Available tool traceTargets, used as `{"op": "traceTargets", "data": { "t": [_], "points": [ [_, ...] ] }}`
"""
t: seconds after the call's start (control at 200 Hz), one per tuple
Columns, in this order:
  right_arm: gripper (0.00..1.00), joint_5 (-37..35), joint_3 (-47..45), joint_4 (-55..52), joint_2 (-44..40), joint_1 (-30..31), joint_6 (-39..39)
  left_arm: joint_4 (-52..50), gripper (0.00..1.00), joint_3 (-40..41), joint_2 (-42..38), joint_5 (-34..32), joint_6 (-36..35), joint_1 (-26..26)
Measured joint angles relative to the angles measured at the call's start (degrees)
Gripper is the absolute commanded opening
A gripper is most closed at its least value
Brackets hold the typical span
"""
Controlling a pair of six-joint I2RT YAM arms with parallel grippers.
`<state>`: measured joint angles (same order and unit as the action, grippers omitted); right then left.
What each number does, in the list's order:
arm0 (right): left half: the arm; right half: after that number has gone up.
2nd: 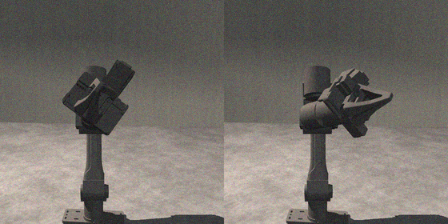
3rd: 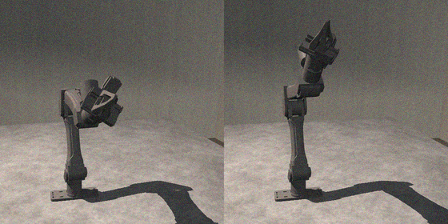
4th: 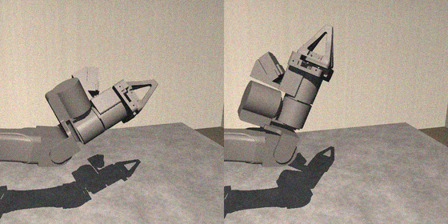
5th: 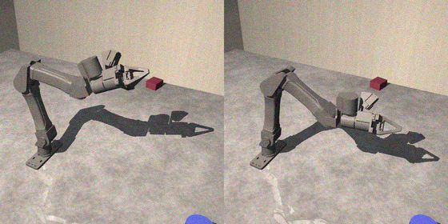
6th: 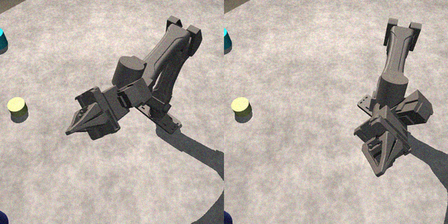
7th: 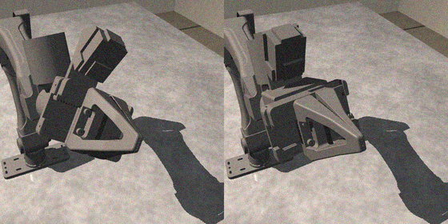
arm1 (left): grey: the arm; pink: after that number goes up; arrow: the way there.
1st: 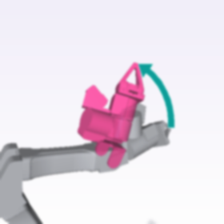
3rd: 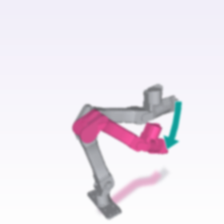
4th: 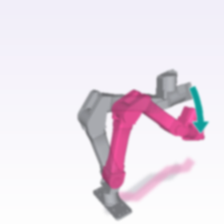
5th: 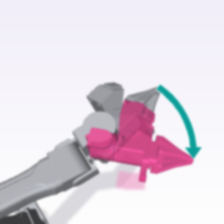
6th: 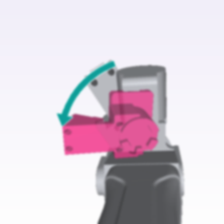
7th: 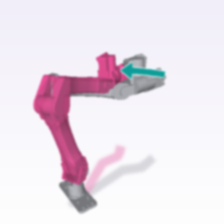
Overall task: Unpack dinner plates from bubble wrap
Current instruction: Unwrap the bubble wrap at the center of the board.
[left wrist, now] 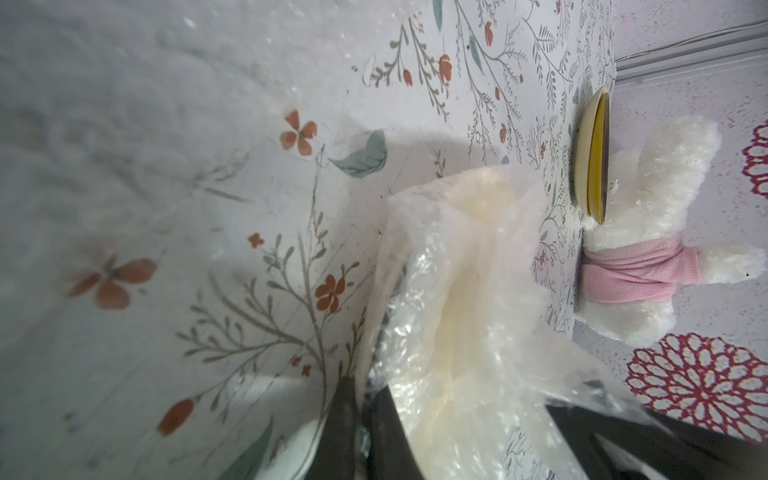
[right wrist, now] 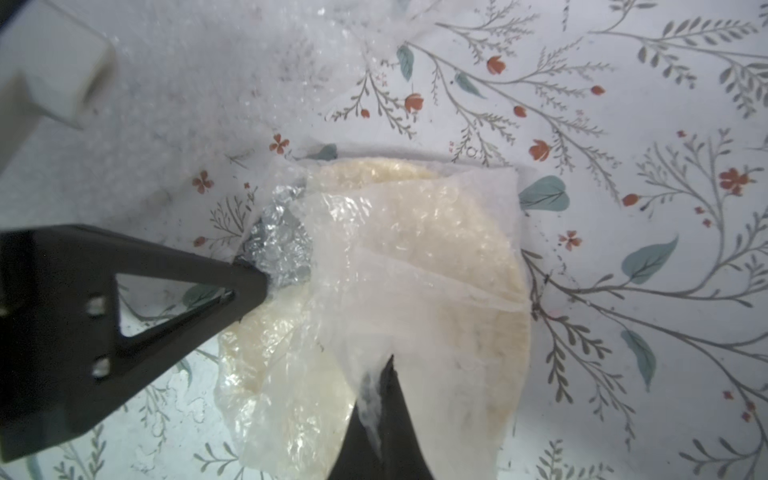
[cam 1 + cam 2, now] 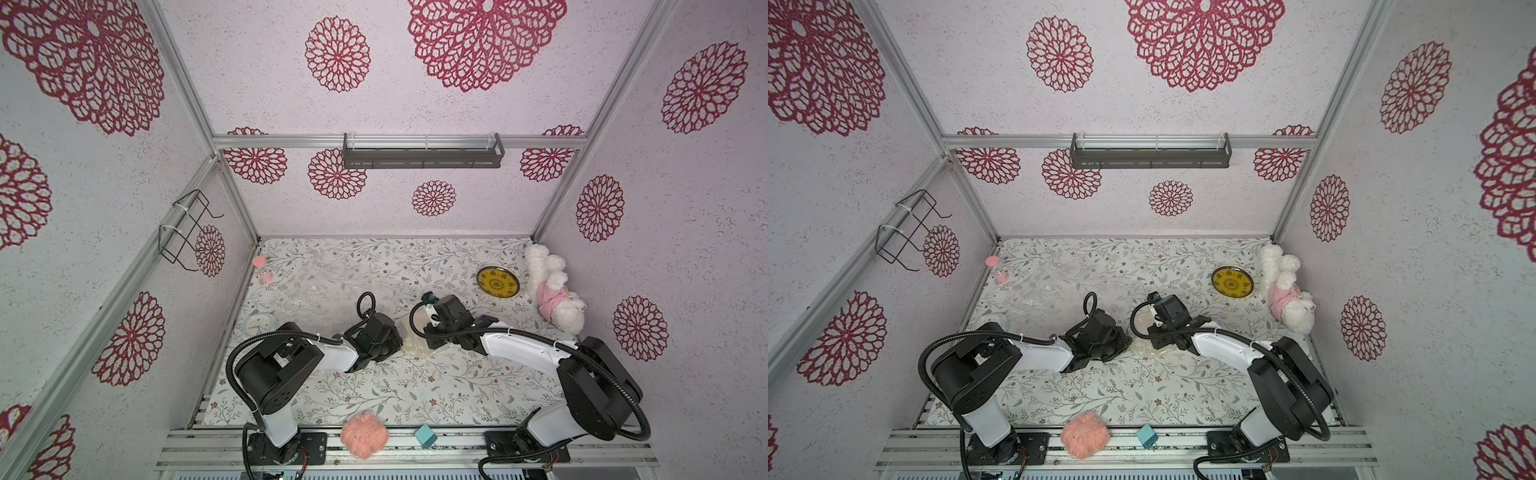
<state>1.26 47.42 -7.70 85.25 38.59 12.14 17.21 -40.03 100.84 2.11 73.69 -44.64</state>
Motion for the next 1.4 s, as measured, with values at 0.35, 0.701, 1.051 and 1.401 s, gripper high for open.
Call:
{"op": "traceTargets", "data": {
  "t": [0.35, 0.701, 1.051, 1.401],
  "points": [
    [0.0, 4.17, -2.34, 1.62, -3.39, -3.61, 2.97, 0.0, 0.05, 0.0, 0.0, 0.0, 0.02, 0.0],
    [0.0, 6.21, -5.29, 2.54, -7.76, -7.26, 4.55, 0.0, 0.03, 0.0, 0.0, 0.0, 0.02, 0.0],
    [0.0, 7.08, -7.23, 2.86, -10.1, -10.01, 5.77, 0.0, 0.02, 0.0, 0.0, -0.02, 0.02, -0.02],
    [0.0, 8.52, -8.33, 3.26, -10.84, -12.83, 6.86, 0.02, 0.01, 0.0, 0.0, -0.04, 0.04, -0.07]
  ]
}}
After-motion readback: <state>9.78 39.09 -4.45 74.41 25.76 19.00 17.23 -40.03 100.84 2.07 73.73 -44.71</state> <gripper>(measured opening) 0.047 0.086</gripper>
